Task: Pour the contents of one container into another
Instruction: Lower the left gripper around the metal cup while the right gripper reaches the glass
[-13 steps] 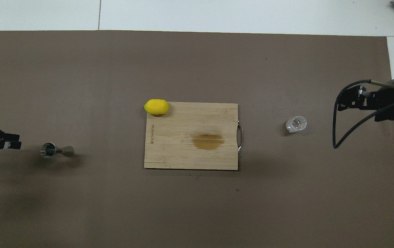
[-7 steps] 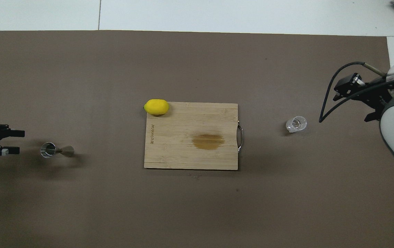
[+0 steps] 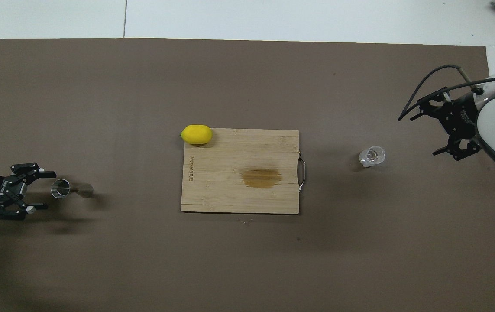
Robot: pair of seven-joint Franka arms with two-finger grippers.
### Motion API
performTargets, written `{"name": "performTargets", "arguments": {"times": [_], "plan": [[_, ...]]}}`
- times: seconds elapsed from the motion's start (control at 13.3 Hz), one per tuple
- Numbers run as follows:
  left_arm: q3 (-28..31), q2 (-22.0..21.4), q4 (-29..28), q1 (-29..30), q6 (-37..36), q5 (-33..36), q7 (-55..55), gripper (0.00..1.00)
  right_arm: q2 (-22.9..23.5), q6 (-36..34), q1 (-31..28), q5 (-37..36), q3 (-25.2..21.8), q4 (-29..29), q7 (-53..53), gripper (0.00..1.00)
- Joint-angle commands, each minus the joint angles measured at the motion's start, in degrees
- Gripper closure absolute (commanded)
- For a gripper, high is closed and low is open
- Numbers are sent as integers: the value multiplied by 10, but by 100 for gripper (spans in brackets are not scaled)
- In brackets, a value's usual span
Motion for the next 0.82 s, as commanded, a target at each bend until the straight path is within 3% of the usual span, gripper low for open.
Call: {"name": "performTargets", "arguments": {"times": [0.0,0.3,0.45,0.75], "plan": [[-5,25,-4,22,-27,-47,76,0,2,58,-33,54,5,-52,49,4],[-5,26,-8,12,-37,-94,207,0,5,140,-81,170,5,-146,43,3],[-3,24,-12,12,-54,-94,212,0,6,179,-92,220,5,-184,34,3],[-1,23,-14,11,-85,-87,220,0,38,184,-135,313,5,-215,-54,2]]}}
